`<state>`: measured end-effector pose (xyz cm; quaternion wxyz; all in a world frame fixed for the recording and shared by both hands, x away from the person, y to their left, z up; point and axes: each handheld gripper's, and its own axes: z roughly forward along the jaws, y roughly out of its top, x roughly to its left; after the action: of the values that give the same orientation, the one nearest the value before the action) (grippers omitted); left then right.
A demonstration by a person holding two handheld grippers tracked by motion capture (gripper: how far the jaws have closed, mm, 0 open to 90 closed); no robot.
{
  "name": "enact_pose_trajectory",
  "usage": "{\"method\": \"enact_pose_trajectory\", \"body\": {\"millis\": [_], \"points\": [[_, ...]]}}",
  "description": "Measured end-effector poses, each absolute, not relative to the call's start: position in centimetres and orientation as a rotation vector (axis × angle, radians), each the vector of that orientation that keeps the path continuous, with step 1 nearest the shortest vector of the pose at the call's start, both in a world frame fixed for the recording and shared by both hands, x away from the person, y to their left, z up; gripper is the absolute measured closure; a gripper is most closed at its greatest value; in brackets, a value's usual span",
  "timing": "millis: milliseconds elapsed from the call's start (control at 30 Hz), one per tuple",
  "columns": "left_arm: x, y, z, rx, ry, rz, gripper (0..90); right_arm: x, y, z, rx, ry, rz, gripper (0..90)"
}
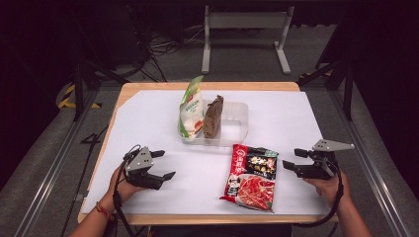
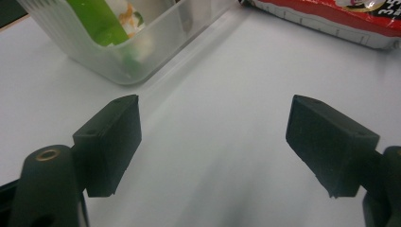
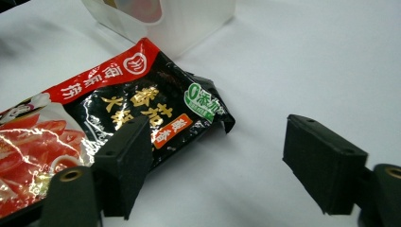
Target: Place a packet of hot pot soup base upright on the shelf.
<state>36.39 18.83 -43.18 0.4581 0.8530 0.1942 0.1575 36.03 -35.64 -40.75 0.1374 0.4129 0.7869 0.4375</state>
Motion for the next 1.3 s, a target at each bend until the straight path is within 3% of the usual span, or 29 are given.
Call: {"method": "enact_pose_trajectory", "body": {"millis": [267, 933, 1300], "points": [[36.7, 18.1, -43.2, 2.138, 0.448, 0.406, 19.8, 39.0, -35.8, -41.8, 1.370, 2.311, 1.354, 22.7], [36.4, 17.7, -43.2, 2.161, 0.446, 0.415, 19.3, 42.4, -34.0, -43.8, 1.551, 2.429, 1.423, 20.9], [36.5, 17.6, -43.4, 2.178, 0.439, 0.408, 18.8, 42.8, -31.3, -44.2, 1.428, 2.503, 1.483, 33.1]]}}
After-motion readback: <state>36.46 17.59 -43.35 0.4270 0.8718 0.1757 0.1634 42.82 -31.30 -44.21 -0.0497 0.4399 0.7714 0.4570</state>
